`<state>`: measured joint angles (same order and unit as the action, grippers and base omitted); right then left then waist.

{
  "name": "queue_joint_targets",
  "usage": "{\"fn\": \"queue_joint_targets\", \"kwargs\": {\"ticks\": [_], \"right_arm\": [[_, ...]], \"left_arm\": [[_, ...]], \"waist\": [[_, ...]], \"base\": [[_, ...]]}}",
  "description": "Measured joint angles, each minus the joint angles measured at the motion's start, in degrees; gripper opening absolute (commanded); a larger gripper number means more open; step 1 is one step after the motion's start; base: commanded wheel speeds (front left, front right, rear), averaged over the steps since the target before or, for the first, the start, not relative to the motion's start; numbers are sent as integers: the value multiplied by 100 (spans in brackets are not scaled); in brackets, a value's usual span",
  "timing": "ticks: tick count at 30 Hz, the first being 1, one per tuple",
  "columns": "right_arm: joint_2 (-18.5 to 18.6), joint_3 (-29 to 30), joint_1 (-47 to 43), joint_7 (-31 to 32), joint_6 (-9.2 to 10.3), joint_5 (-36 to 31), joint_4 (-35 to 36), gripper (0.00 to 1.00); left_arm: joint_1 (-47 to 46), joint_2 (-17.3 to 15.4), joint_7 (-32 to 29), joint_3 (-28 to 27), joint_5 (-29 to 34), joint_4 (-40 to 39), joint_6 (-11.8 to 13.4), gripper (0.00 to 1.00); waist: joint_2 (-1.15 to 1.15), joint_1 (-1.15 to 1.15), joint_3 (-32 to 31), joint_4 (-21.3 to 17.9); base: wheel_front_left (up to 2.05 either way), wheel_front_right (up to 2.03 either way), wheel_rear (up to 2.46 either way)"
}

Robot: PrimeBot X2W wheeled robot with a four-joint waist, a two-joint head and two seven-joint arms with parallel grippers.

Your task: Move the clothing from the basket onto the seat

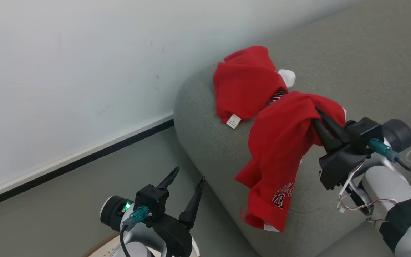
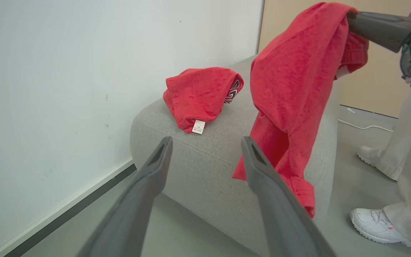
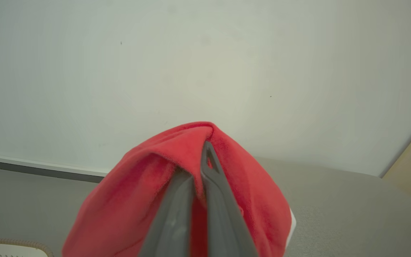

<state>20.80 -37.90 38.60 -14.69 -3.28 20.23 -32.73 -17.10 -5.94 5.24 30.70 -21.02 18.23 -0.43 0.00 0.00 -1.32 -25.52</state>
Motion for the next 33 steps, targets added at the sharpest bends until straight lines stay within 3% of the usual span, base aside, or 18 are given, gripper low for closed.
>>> {"fn": "queue_joint_targets", "kwargs": {"ticks": [7, 14, 22, 33], "right_arm": [[36, 309, 275, 0, -24, 179, -53, 0], [98, 683, 1208, 0, -73, 324, -256, 0], [571, 1298, 2648, 109, -76, 509, -705, 0], [1270, 1648, 3904, 303, -18, 470, -1277, 0]], "left_arm": [[-16, 13, 43, 91, 73, -94, 43, 100], [-80, 44, 42, 207, 261, -366, 89, 100], [-301, -183, 41, 177, 470, -801, 146, 100], [-718, -454, -81, 156, 766, -1460, 144, 100]], "waist": [[0, 0, 305, -275], [0, 1, 678, -247], [0, 1, 1131, 117], [1, 1, 1841, 826]], "base": [[0, 0, 0], [0, 0, 0], [0, 0, 0], [0, 0, 0]]}}
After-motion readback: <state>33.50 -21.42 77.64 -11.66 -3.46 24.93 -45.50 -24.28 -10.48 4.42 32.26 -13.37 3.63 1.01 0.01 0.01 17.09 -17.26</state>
